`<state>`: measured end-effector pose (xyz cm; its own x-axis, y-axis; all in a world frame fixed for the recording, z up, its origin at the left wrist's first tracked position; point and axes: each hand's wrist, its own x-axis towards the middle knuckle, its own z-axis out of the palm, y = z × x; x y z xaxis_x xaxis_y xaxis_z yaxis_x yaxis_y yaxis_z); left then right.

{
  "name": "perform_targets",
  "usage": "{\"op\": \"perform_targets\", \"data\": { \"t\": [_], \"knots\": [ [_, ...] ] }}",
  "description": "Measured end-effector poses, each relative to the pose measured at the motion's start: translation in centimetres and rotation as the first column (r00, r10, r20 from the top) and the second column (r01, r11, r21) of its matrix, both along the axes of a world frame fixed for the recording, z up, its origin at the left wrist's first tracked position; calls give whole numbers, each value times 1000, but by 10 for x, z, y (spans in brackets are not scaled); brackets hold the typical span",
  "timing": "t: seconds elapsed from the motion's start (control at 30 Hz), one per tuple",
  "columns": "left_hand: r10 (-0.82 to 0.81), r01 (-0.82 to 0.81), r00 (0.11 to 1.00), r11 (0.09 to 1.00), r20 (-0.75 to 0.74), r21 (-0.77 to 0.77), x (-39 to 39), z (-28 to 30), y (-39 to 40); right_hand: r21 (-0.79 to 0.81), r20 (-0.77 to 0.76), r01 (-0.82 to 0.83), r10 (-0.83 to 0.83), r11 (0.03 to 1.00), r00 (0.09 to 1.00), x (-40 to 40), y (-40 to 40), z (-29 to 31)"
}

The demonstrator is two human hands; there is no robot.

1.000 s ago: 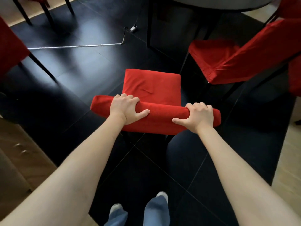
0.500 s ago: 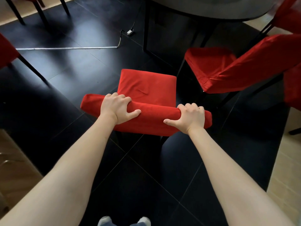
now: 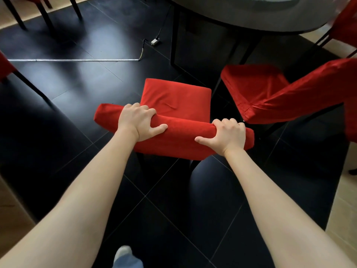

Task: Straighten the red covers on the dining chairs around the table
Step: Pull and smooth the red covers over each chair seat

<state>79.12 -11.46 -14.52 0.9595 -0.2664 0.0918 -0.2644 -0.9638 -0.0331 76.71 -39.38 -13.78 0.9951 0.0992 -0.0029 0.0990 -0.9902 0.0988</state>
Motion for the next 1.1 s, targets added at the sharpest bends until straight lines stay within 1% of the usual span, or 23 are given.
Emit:
{"op": "perform_targets", "data": {
  "t": [0.57, 0.9, 1.1],
  "knots": [
    [-82, 82, 997, 997, -14, -1, 159, 0, 25, 18, -7, 98, -98, 995, 995, 136, 29, 1],
    [-106, 106, 994, 994, 5, 2, 213, -2, 30, 17, -7, 118, -118, 993, 993, 185, 36, 2],
    [-105, 105, 994, 994, -22, 9, 239, 1, 29, -2, -27, 109, -109, 994, 994, 211, 37, 4]
  ]
}}
